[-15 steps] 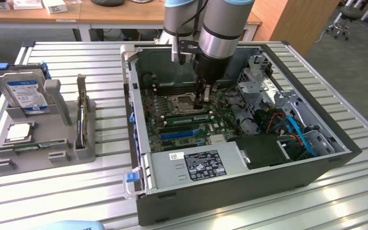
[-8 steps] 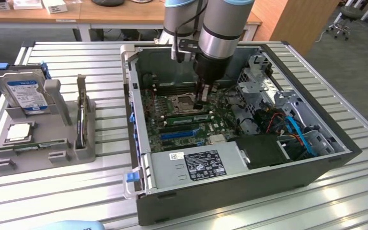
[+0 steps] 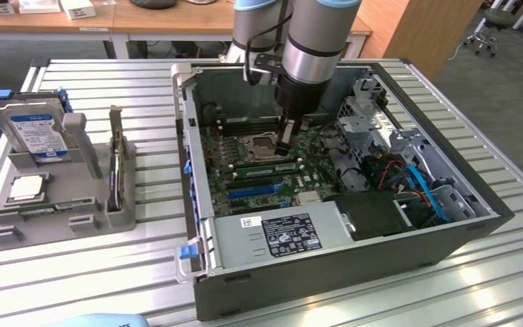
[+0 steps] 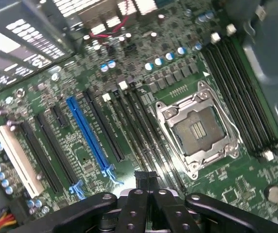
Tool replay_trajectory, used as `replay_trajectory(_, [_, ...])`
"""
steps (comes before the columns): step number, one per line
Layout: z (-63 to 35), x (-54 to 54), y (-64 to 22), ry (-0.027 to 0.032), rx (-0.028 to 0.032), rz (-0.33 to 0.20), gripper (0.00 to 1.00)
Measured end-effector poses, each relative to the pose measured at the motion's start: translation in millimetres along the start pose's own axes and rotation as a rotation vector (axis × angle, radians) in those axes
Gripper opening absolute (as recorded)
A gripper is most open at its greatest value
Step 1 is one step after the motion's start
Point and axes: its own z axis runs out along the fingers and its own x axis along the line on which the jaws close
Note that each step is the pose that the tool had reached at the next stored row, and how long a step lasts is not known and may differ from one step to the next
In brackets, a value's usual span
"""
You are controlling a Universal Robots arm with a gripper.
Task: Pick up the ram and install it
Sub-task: 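Press down the ram until it locks into place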
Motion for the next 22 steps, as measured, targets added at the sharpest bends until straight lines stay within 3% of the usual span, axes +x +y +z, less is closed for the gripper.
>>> replay_trajectory(22, [0.7,0.0,0.0,-0.01,0.0109,0.378,0.1])
